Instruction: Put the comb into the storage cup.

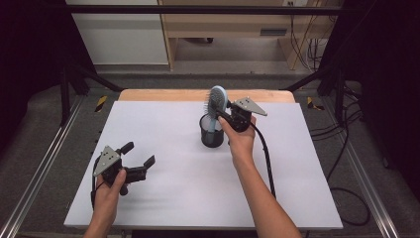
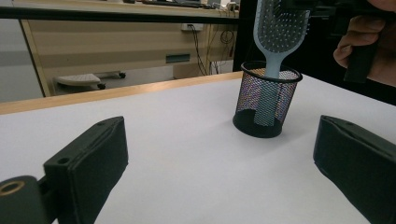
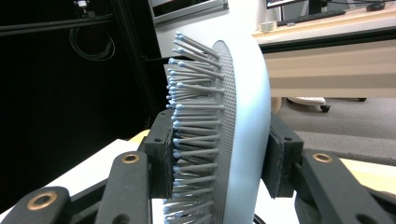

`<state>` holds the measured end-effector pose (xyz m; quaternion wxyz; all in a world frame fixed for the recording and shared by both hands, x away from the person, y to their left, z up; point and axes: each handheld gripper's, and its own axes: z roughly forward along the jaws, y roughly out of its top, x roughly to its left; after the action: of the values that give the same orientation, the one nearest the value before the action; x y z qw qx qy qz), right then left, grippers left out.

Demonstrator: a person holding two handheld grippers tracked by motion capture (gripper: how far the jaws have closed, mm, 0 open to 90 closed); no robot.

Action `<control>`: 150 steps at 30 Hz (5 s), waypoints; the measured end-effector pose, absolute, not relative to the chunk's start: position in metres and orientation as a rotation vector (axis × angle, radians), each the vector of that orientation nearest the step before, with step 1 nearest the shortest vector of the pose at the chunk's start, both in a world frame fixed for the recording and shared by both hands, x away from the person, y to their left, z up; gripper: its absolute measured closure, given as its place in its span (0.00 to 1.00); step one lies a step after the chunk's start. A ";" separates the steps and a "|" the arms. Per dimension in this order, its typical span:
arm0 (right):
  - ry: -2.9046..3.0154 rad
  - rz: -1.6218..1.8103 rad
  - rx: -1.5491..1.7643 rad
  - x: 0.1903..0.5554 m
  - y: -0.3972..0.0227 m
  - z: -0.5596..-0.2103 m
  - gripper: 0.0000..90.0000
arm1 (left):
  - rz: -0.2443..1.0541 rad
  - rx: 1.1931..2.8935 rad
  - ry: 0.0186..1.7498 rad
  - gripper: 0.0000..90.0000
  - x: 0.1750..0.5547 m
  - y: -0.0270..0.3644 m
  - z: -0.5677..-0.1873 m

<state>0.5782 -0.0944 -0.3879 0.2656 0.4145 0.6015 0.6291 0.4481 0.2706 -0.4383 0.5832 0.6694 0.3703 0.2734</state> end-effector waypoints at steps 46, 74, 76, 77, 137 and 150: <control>1.540 1.755 1.304 0.585 -0.119 -0.401 0.57 | 0.634 1.571 0.858 0.04 0.448 0.268 -0.439; 1.525 1.757 1.362 0.587 -0.132 -0.406 0.53 | 0.634 1.586 0.851 0.04 0.448 0.266 -0.439; 1.525 1.759 1.361 0.587 -0.132 -0.406 0.53 | 0.634 1.587 0.850 0.04 0.448 0.266 -0.439; 1.526 1.759 1.361 0.587 -0.132 -0.406 0.53 | 0.634 1.587 0.850 0.04 0.448 0.266 -0.439; 1.586 1.706 1.407 0.589 -0.130 -0.408 0.16 | 0.635 1.581 0.852 0.04 0.448 0.267 -0.438; 1.619 1.679 1.391 0.585 -0.130 -0.404 0.06 | 0.637 1.583 0.851 0.04 0.448 0.267 -0.438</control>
<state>0.5848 -0.1299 -0.4036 0.2115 0.5006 0.5828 0.6042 0.4478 0.2667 -0.4381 0.5787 0.6771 0.3640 0.2724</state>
